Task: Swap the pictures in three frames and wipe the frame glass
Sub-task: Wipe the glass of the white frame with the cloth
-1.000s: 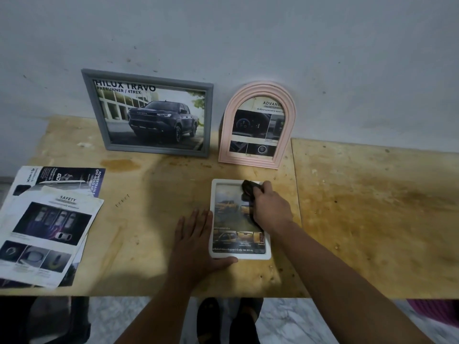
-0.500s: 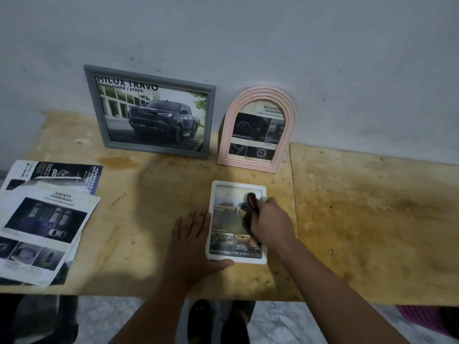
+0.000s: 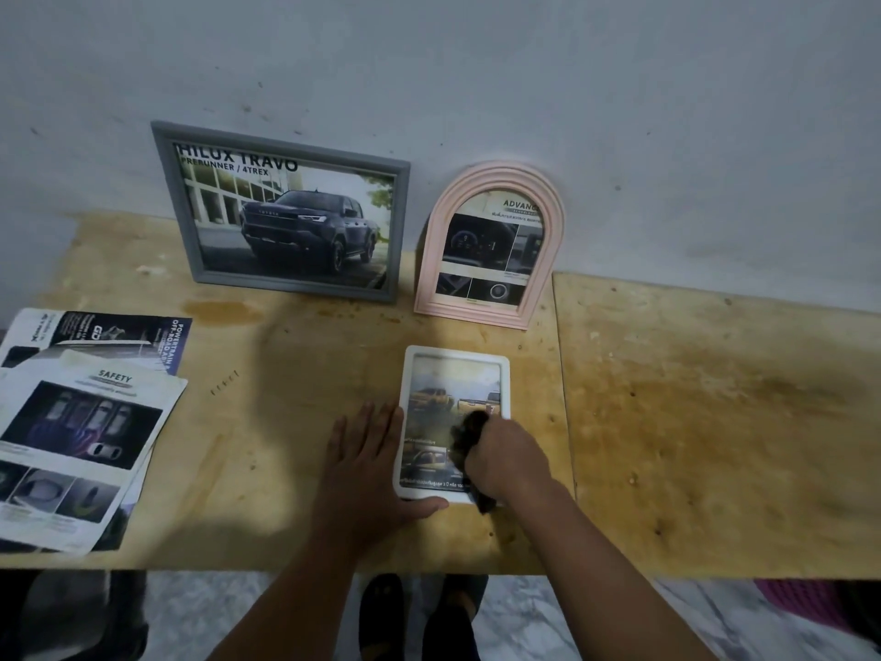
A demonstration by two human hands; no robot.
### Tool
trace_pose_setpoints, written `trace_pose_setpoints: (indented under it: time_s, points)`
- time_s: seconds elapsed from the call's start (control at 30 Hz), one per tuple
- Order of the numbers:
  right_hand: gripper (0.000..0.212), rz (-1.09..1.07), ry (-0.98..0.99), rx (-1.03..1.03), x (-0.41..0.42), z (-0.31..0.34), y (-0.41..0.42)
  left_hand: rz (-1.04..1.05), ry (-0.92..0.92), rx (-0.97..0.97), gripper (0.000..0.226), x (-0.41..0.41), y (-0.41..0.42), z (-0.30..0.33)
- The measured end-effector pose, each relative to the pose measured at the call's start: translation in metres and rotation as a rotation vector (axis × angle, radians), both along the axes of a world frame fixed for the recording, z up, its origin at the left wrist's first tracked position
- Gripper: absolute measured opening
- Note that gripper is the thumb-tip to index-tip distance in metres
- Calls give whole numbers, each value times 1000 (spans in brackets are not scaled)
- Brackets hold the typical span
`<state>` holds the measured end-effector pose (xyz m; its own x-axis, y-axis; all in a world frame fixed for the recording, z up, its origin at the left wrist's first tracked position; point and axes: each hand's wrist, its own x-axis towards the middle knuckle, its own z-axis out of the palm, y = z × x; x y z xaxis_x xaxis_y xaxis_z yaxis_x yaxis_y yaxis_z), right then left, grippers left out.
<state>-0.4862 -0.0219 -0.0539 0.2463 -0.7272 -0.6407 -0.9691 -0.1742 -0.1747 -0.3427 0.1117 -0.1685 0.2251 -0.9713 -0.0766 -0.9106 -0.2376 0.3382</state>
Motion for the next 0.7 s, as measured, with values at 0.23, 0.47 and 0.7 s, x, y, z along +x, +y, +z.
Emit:
trace_pose_setpoints:
  time_s: [0.23,0.47,0.7]
  points:
    - [32,97,-275,-115,-12,-15,-21,3,-6,-37,135,-1,0,3]
    - [47,502,-36,-447,-29,-49,-33,-8,-13,-55,131,-1,1,4]
    - [39,518,6,-322,-61,-40,21,-5,2,-52,132,-1,1,1]
